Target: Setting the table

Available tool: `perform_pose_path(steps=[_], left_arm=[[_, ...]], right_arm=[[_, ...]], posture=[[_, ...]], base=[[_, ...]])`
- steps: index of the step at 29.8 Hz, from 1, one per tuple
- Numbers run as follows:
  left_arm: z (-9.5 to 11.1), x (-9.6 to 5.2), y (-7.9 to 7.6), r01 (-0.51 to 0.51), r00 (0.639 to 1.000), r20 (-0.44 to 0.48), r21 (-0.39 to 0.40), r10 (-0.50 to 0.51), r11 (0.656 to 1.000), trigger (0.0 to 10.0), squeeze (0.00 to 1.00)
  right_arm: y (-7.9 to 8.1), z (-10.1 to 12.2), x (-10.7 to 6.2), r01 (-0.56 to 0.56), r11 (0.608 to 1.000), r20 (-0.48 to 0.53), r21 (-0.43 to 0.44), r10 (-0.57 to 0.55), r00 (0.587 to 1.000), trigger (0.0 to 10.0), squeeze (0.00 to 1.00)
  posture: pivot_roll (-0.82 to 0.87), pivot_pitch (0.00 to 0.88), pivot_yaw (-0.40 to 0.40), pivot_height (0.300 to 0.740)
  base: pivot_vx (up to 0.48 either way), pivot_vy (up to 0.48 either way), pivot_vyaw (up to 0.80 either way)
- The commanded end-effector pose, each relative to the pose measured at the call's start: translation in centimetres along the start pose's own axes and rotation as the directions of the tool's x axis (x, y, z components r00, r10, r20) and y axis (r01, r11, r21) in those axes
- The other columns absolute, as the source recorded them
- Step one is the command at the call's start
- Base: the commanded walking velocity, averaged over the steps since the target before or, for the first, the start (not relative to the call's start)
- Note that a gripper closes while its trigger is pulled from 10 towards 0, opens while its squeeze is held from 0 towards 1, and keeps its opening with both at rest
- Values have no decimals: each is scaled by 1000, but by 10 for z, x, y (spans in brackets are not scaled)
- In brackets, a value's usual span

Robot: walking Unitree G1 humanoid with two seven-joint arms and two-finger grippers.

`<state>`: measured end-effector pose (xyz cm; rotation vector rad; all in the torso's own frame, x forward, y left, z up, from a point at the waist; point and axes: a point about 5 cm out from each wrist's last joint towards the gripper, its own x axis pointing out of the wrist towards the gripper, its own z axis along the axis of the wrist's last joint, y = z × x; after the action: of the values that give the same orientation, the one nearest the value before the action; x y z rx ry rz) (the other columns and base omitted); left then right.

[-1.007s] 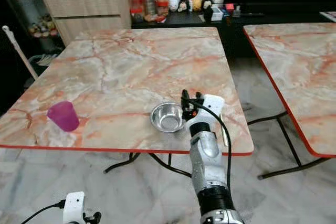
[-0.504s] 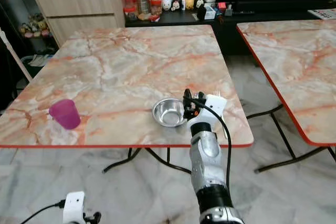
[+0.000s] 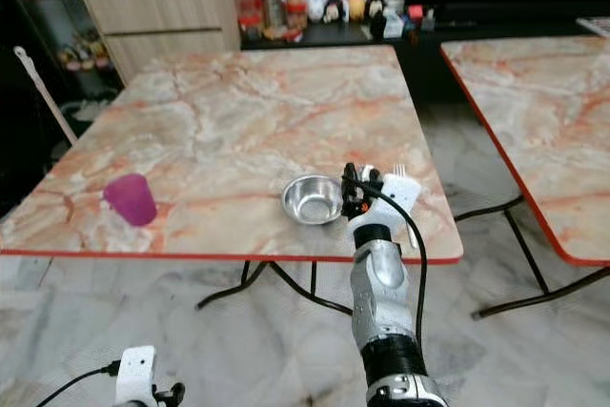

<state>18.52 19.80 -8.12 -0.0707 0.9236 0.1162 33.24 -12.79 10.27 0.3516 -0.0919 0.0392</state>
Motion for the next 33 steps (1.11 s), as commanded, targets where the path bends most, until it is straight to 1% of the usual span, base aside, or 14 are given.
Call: perform_pose_path(steps=[1,7,19,23,26,28,33], left_arm=[[3,0,6,-12,1000,-1,14,12,1000,10000,0],[6,0,7,-11,1000,7,22,10,1000,10000,0],[9,1,4,7,1000,23,40,-8,999,10000,0],[11,1,3,6,999,35,45,-8,999,10000,0],[11,1,3,7,999,35,48,-8,999,10000,0],[11,1,3,7,999,34,48,-8,999,10000,0],[11,1,2,6,999,35,43,-7,999,10000,0]], right_arm=[[6,2,3,-9,1000,10,9,9,1000,10000,0],[6,0,3,-4,1000,10,12,4,1000,10000,0],[4,-2,2,7,1000,7,18,-7,1000,10000,0],[1,-5,0,23,999,1,30,-23,1000,10000,0],[-2,-6,-1,34,999,-8,41,-33,999,10000,0],[-4,-6,-2,34,999,-7,17,-34,999,10000,0],[-6,-7,-4,33,999,-9,7,-33,999,10000,0]], posture=[[9,0,114,740],[8,0,121,740],[10,0,126,740],[10,0,125,740],[10,0,124,740],[9,0,123,740],[11,0,112,740]], base=[[0,428,0],[0,411,0],[0,0,0],[0,0,0],[245,0,0],[251,0,0],[249,0,0]])
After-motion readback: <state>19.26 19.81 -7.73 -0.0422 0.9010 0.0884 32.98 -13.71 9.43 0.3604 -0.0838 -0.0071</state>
